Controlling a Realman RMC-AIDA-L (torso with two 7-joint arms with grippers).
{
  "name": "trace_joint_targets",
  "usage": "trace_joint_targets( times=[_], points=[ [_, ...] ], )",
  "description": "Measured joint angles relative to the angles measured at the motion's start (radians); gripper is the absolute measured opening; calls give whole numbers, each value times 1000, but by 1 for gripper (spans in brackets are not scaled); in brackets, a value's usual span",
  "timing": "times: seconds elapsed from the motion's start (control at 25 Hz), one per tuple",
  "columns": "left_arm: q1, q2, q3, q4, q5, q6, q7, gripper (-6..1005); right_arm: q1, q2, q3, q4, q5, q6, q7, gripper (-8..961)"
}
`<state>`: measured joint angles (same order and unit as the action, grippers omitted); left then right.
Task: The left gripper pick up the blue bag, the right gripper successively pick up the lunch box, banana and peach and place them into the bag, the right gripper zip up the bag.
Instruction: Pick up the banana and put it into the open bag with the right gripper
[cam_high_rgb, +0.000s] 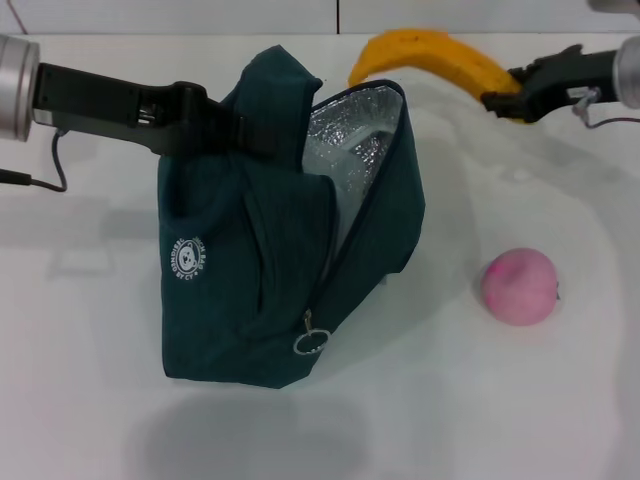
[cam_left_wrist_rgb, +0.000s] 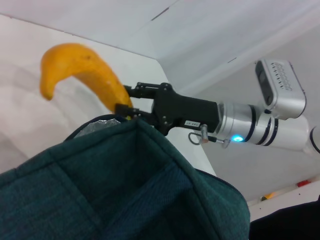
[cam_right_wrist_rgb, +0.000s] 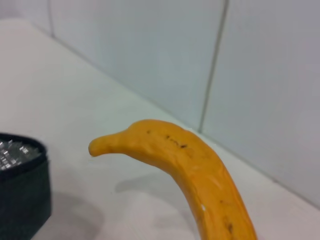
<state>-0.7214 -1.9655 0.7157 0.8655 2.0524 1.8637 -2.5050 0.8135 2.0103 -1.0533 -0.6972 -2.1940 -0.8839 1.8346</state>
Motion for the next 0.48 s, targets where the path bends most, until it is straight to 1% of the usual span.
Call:
trace_joint_targets(
  times=[0.16,0.2,0.24,0.32,0.48],
  points=[
    [7,2,-1,0,0,0,0,38,-42,-4,2,-62,50,-1,1,451],
    [9,2,-1,0,0,0,-1,38,-42,-4,2,-62,50,-1,1,451],
    [12,3,-1,0,0,1,-1,38,-67,-13,2,-122,91,-23,0,452],
    [17,4,-1,0,-1,1,-2,38,-79,-19,3,-154,104,-45,0,453],
    [23,7,-4,0,-6,1,-7,38,-102,-44,23,-265,149,-151,1,455]
  ],
)
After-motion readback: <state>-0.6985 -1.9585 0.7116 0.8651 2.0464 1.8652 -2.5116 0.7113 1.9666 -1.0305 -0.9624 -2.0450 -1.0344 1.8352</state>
